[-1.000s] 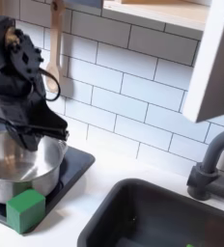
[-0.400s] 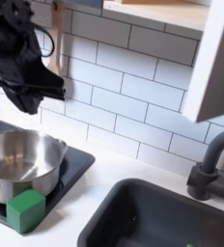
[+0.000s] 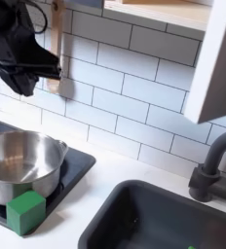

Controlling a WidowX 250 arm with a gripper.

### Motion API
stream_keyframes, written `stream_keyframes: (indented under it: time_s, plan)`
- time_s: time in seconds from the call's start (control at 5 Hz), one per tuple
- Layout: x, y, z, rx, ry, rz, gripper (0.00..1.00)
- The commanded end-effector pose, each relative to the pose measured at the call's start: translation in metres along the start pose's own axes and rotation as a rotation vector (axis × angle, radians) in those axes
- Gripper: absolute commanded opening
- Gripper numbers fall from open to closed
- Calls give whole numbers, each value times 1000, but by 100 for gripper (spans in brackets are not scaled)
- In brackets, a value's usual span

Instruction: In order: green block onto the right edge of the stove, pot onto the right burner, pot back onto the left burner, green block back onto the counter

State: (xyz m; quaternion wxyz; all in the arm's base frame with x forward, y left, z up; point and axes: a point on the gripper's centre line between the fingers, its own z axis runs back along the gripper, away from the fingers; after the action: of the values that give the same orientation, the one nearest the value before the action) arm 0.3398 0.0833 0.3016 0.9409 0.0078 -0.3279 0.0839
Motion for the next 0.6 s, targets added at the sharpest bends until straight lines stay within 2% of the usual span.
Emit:
stream_keyframes:
  time_s: [0.0,0.2,0.4]
  plan:
    - [30,5,4,16,-67,25,0]
    - [41,8,3,22,-105,39,0]
    - [47,11,4,25,-115,55,0]
